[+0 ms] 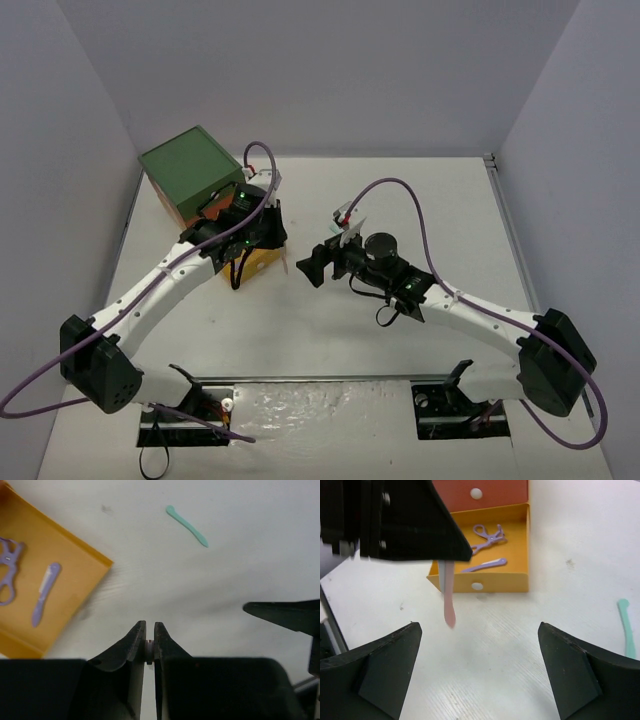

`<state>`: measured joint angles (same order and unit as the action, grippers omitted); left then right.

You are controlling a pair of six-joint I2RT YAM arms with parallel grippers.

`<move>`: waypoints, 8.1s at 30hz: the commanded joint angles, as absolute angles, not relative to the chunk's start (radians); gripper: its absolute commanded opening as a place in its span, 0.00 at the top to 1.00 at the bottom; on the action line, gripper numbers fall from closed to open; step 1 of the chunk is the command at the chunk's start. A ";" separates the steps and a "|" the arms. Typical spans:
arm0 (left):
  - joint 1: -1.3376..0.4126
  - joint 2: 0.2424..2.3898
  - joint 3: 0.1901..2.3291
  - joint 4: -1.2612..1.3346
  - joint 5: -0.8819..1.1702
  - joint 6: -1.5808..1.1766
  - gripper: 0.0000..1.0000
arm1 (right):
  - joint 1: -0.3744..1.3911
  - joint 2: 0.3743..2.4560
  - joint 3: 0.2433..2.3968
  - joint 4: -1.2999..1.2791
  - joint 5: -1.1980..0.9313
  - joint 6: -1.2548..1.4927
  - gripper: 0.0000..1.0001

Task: Organize the makeup

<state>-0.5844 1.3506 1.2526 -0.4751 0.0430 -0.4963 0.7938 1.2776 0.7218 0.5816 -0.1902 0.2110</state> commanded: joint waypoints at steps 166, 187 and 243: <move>-0.677 1.608 1.315 -0.623 -0.133 -0.543 0.20 | 0.722 0.918 0.567 0.377 0.137 0.148 0.00; -0.626 1.883 1.408 -0.621 -0.333 -0.363 0.13 | 0.697 0.892 0.525 0.388 0.113 0.160 0.00; -0.381 2.116 1.699 -0.539 -0.438 -0.057 0.12 | 0.680 0.876 0.505 0.413 0.083 0.158 0.00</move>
<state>-0.4034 2.1330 1.6482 -0.5903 -0.3908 -0.1108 0.6860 0.8969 0.5025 0.3329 0.0895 0.1562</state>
